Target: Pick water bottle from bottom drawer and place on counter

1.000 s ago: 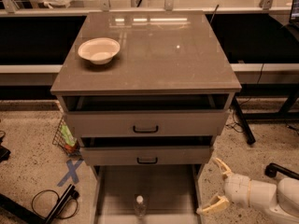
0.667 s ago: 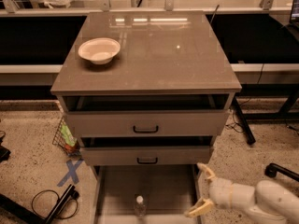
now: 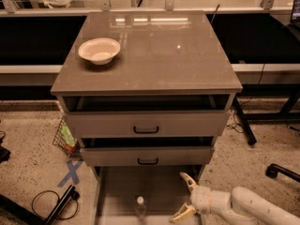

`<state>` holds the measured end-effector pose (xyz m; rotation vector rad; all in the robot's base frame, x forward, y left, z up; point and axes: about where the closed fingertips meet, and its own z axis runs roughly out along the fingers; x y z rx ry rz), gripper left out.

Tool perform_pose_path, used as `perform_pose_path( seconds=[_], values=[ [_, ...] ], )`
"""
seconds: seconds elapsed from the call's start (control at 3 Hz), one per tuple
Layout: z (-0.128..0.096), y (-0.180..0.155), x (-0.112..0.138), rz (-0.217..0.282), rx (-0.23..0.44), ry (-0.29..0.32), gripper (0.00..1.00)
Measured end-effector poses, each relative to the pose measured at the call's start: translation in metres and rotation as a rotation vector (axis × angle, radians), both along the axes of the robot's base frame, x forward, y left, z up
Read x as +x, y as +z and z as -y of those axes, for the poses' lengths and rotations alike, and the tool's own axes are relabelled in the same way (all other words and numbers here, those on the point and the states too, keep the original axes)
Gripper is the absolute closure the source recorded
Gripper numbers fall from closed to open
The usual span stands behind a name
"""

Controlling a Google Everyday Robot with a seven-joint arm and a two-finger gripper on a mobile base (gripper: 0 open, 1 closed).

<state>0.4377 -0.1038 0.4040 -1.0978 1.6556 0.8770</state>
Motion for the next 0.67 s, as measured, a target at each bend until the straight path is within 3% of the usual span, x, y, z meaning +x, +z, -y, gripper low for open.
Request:
perform_pose_path(
  seconds=[0.33,0.67],
  values=[
    [-0.034,-0.035,-0.004,0.007,0.003,0.051,0.0],
    [-0.098,-0.096,-0.007,0.018,0.053,0.075,0.0]
  ],
)
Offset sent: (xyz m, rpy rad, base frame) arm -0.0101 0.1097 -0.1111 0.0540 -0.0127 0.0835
